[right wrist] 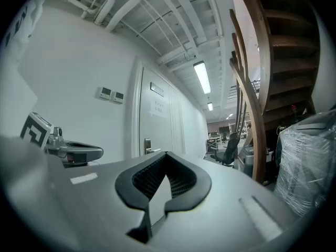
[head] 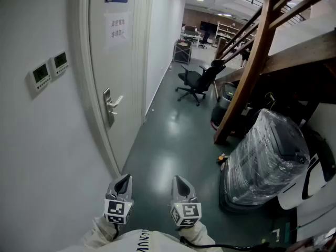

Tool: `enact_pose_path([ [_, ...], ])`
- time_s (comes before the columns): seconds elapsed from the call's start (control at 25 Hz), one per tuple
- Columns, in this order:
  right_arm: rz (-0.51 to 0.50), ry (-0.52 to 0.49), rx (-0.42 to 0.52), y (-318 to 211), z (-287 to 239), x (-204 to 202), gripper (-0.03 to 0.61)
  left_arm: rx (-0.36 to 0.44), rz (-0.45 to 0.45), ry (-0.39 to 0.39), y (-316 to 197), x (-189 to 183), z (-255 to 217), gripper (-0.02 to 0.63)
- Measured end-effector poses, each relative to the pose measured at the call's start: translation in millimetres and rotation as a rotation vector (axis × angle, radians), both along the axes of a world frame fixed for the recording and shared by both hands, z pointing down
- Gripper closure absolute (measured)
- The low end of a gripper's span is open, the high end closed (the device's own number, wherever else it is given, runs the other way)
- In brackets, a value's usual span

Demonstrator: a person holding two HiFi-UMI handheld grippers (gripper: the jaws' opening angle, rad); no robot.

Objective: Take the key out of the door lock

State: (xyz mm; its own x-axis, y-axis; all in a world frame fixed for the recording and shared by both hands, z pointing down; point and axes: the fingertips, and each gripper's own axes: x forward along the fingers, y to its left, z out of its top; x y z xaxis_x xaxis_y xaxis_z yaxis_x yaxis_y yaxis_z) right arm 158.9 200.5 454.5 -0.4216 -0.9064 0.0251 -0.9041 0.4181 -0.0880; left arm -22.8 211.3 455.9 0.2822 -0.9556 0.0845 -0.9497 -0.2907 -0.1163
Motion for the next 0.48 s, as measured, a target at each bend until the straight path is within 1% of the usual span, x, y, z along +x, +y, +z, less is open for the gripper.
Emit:
enact_pose_path([
  [0.2,0.003,0.000,-0.005,1,1,7,0.580,0.000,0.022,0.011,3,9,9,0.614],
  [0.48,-0.005,-0.002,-0.027,10,6,13,0.578,-0.019,0.035,0.003,10,18,15,0.614],
])
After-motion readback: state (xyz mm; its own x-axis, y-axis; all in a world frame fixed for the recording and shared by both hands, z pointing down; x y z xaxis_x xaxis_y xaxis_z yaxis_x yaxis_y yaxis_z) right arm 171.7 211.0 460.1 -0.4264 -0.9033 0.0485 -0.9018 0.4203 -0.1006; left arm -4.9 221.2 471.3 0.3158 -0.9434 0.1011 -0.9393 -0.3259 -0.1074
